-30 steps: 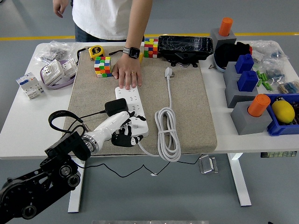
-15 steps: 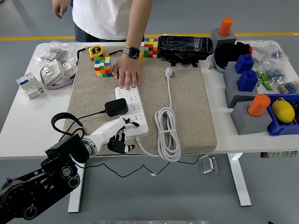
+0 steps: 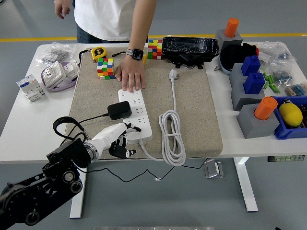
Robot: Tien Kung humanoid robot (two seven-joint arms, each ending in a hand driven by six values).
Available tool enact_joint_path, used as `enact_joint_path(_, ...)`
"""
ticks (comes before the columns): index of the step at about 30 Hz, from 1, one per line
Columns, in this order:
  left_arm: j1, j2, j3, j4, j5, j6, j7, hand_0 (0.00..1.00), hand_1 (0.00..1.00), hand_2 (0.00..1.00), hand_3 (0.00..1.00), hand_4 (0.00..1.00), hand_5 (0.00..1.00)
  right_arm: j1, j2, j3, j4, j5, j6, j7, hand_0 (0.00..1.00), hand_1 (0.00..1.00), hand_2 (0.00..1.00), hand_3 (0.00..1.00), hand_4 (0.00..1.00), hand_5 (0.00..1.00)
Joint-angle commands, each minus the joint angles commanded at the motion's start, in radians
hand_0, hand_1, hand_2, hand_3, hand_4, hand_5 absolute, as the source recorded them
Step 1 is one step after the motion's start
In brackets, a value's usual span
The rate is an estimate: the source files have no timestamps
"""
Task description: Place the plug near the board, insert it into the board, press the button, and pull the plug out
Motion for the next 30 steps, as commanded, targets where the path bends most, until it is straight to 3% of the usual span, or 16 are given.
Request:
enact_joint_path(5, 0.002, -0.001, 0.001, -0.003, 0.000, 0.005, -0.012, 0.066, 0.073, 0.155, 0.740, 0.763, 0.002, 0.000, 0.000, -0.001, 0.001, 0.000, 0.000, 0.000, 0.605, 0.640, 0.638, 0.553, 0.951, 0.490)
enact_joint_path(7, 0.004, 0.001, -0.008, -0.012, -0.027, 0.032, -0.059, 0.066, 0.073, 0.155, 0.740, 0.763, 0.002, 0.000, 0.000, -0.001, 0.001, 0.000, 0.000, 0.000, 0.605, 0.640, 0.638, 0.553, 0.951, 0.490)
enact_joint_path(8, 0.004, 0.001, -0.012, -0.013, -0.050, 0.046, -0.085, 0.115, 0.090, 0.207, 0.669, 0.580, 0.002, 0.000, 0.000, -0.001, 0.000, 0.000, 0.000, 0.000, 0.605, 0.640, 0.639, 0.553, 0.952, 0.490)
enact_joint_path(13, -0.002, 0.004, -0.024, 0.006, -0.230, 0.124, -0.245, 0.115, 0.090, 0.207, 0.669, 0.580, 0.002, 0.001, 0.000, -0.001, 0.000, 0.000, 0.000, 0.000, 0.605, 0.640, 0.639, 0.553, 0.952, 0.490)
enact_joint_path(14, -0.002, 0.004, -0.023, 0.012, -0.258, 0.137, -0.270, 0.186, 0.148, 0.291, 0.596, 0.771, 0.140, 0.001, 0.000, -0.001, 0.000, 0.000, 0.000, 0.000, 0.605, 0.640, 0.639, 0.553, 0.952, 0.490)
enact_joint_path(19, -0.003, 0.000, -0.014, 0.058, -0.404, 0.239, -0.398, 0.186, 0.148, 0.291, 0.596, 0.771, 0.140, 0.001, 0.000, -0.001, 0.000, 0.000, 0.000, 0.000, 0.605, 0.640, 0.639, 0.553, 0.952, 0.490)
enact_joint_path(20, -0.003, -0.002, -0.013, 0.066, -0.423, 0.257, -0.415, 0.273, 0.343, 0.447, 0.505, 0.781, 0.176, 0.001, 0.000, -0.001, 0.000, 0.001, 0.000, 0.000, 0.604, 0.640, 0.639, 0.554, 0.952, 0.490)
enact_joint_path(25, -0.013, -0.013, -0.017, 0.116, -0.442, 0.372, -0.517, 0.273, 0.343, 0.447, 0.505, 0.781, 0.176, 0.000, 0.000, -0.003, 0.000, 0.001, 0.000, 0.000, 0.604, 0.640, 0.639, 0.554, 0.952, 0.490)
enact_joint_path(26, -0.016, -0.015, -0.018, 0.123, -0.435, 0.385, -0.530, 0.471, 0.550, 0.543, 0.561, 0.799, 0.194, 0.000, 0.000, -0.003, 0.000, 0.001, 0.000, 0.000, 0.605, 0.640, 0.639, 0.553, 0.953, 0.490)
enact_joint_path(30, -0.043, -0.030, -0.016, 0.173, -0.334, 0.430, -0.555, 0.471, 0.550, 0.543, 0.561, 0.799, 0.194, 0.001, 0.000, -0.004, 0.000, 0.002, 0.001, 0.000, 0.605, 0.640, 0.639, 0.553, 0.953, 0.490)
